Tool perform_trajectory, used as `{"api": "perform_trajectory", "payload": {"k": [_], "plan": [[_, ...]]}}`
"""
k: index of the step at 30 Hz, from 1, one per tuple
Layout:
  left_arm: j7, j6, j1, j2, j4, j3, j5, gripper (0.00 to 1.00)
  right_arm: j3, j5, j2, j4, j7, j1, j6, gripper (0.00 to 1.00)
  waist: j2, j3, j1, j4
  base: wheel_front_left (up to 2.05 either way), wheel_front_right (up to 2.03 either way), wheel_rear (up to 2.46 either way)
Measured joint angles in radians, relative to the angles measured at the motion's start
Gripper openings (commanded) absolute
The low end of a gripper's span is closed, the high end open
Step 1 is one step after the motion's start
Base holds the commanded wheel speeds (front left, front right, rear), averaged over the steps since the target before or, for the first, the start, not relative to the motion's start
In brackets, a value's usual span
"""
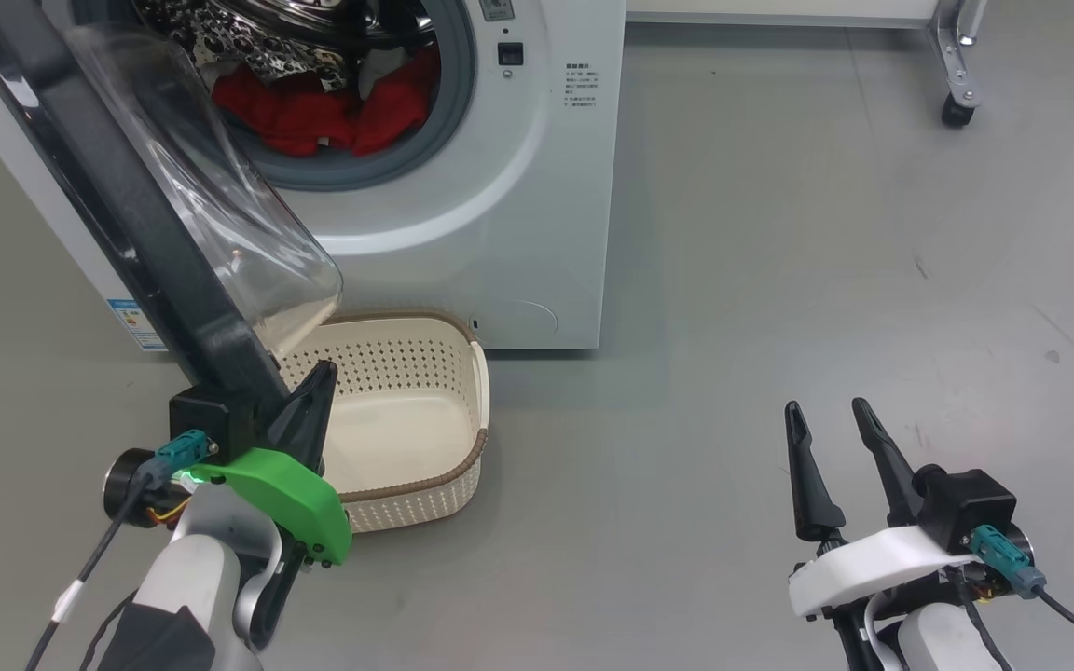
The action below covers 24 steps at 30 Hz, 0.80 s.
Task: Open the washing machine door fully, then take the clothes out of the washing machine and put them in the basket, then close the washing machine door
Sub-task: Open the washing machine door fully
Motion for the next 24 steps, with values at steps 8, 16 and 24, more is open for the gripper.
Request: {"api": "perform_trajectory", "payload": {"k": [8,16,24], "plan": [[-0.016,0.000,-0.001,-0.007,0.026,-0.016,0.000,0.00,-0.006,-0.009,0.001,0.007,0.000,0.002,0.009,1.00,0.0000,-0.011,0.0000,0.042,0.00,0.00,0.00],[-0.037,0.000,-0.001,-0.017,0.048,-0.020,-0.019,0.00,-0.006,-0.017,0.001,0.015,0.000,0.011,0.012,1.00,0.0000,-0.023,0.0000,0.096,0.00,0.00,0.00],[-0.046,0.000,-0.001,-0.018,0.063,-0.006,-0.026,0.00,-0.005,-0.019,0.002,0.018,0.000,0.018,0.017,1.00,0.0000,-0.032,0.0000,0.143,0.00,0.00,0.00]]}}
